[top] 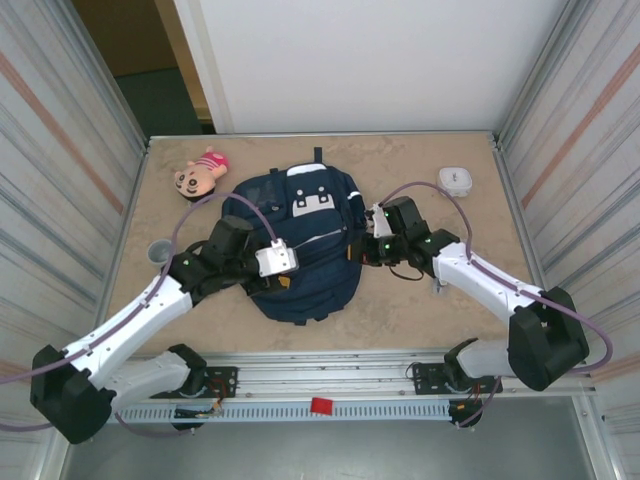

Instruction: Pack the student bag

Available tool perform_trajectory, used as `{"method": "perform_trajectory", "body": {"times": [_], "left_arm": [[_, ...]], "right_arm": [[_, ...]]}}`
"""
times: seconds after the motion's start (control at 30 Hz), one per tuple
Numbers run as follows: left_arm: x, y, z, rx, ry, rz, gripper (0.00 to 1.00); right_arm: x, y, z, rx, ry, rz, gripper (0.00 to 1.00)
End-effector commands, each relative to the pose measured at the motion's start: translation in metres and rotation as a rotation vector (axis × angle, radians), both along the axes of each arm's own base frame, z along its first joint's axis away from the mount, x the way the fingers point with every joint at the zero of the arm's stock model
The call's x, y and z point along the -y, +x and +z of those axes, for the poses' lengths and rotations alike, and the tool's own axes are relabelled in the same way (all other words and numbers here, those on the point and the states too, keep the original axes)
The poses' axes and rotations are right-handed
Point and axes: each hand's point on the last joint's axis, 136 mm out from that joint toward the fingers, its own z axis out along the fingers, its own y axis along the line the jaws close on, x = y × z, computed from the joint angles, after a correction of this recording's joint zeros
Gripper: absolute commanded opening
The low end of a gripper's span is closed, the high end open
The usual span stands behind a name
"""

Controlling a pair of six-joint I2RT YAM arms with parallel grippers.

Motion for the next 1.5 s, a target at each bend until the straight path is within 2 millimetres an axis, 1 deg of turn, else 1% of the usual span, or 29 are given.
{"method": "perform_trajectory", "body": {"times": [0.0, 0.03, 0.1, 0.17, 0.23, 0.27, 0.3, 0.33, 0.37, 0.4, 0.43, 0.5, 0.53, 0.57, 0.63, 0.7, 0.83, 0.9, 1.0, 1.1, 1.17, 1.27, 1.33, 1.4, 1.47], "left_arm": [[0.02, -0.002, 0.025, 0.015, -0.058, 0.046, 0.67], [0.029, 0.001, 0.029, 0.049, -0.056, 0.059, 0.69], [0.046, 0.005, 0.03, 0.099, -0.027, 0.052, 0.74], [0.058, 0.02, 0.026, 0.148, 0.017, 0.094, 0.76], [0.068, 0.033, 0.015, 0.153, 0.053, 0.117, 0.76], [0.071, 0.038, 0.011, 0.157, 0.063, 0.124, 0.7], [0.075, 0.045, 0.007, 0.166, 0.073, 0.133, 0.58], [0.077, 0.05, 0.002, 0.173, 0.085, 0.146, 0.49], [0.079, 0.052, -0.001, 0.171, 0.096, 0.141, 0.43], [0.079, 0.05, -0.006, 0.158, 0.115, 0.126, 0.36], [0.079, 0.048, -0.008, 0.15, 0.12, 0.108, 0.25], [0.074, 0.04, -0.013, 0.147, 0.127, 0.065, 0.08], [0.069, 0.036, -0.015, 0.145, 0.128, 0.045, 0.03], [0.063, 0.033, -0.017, 0.136, 0.128, 0.033, 0.01], [0.046, 0.028, -0.018, 0.094, 0.124, 0.034, 0.0], [0.033, 0.02, -0.015, 0.051, 0.097, 0.013, 0.0], [0.027, -0.004, -0.004, 0.034, 0.008, -0.097, 0.0], [0.022, -0.008, -0.004, 0.034, 0.014, -0.105, 0.0], [0.02, -0.021, -0.006, -0.008, 0.021, -0.155, 0.0], [0.017, -0.02, -0.008, -0.006, 0.039, -0.146, 0.0], [0.015, -0.02, -0.009, -0.008, 0.037, -0.146, 0.0], [0.015, -0.025, -0.01, -0.019, 0.039, -0.167, 0.0], [0.012, -0.025, -0.012, -0.023, 0.052, -0.166, 0.0], [0.011, -0.025, -0.013, -0.02, 0.055, -0.161, 0.0], [0.012, -0.026, -0.01, -0.019, 0.039, -0.162, 0.0]], "right_arm": [[-0.011, 0.0, 0.026, 0.088, 0.018, 0.016, 0.0], [-0.012, -0.002, 0.026, 0.088, 0.014, 0.02, 0.0], [-0.014, -0.006, 0.028, 0.091, 0.016, 0.029, 0.0], [-0.015, -0.008, 0.032, 0.098, 0.02, 0.035, 0.0], [-0.016, -0.011, 0.037, 0.109, 0.026, 0.041, 0.0], [-0.016, -0.012, 0.039, 0.114, 0.03, 0.046, 0.0], [-0.018, -0.015, 0.042, 0.121, 0.043, 0.064, 0.0], [-0.019, -0.017, 0.043, 0.121, 0.045, 0.084, 0.0], [-0.018, -0.017, 0.043, 0.123, 0.032, 0.088, 0.0], [-0.016, -0.017, 0.041, 0.123, 0.012, 0.089, 0.0], [-0.011, -0.015, 0.037, 0.118, -0.016, 0.081, 0.0], [0.003, -0.007, 0.029, 0.1, -0.052, 0.038, 0.0], [0.01, -0.002, 0.025, 0.09, -0.053, 0.015, 0.0], [0.017, 0.004, 0.024, 0.092, -0.052, -0.006, 0.0], [0.03, 0.015, 0.018, 0.108, -0.078, -0.036, 0.0], [0.038, 0.025, 0.016, 0.115, -0.093, -0.044, 0.0], [0.043, 0.042, 0.011, 0.112, -0.124, -0.035, 0.0], [0.043, 0.048, 0.015, 0.122, -0.119, -0.037, 0.0], [0.044, 0.058, 0.02, 0.132, -0.113, -0.053, 0.0], [0.046, 0.063, 0.02, 0.128, -0.115, -0.057, 0.0], [0.051, 0.064, 0.02, 0.128, -0.128, -0.071, 0.0], [0.065, 0.068, 0.008, 0.077, -0.162, -0.111, 0.0], [0.071, 0.07, 0.003, 0.064, -0.172, -0.115, 0.0], [0.07, 0.07, 0.002, 0.068, -0.165, -0.091, 0.0], [0.061, 0.068, 0.004, 0.081, -0.14, -0.026, 0.0]]}}
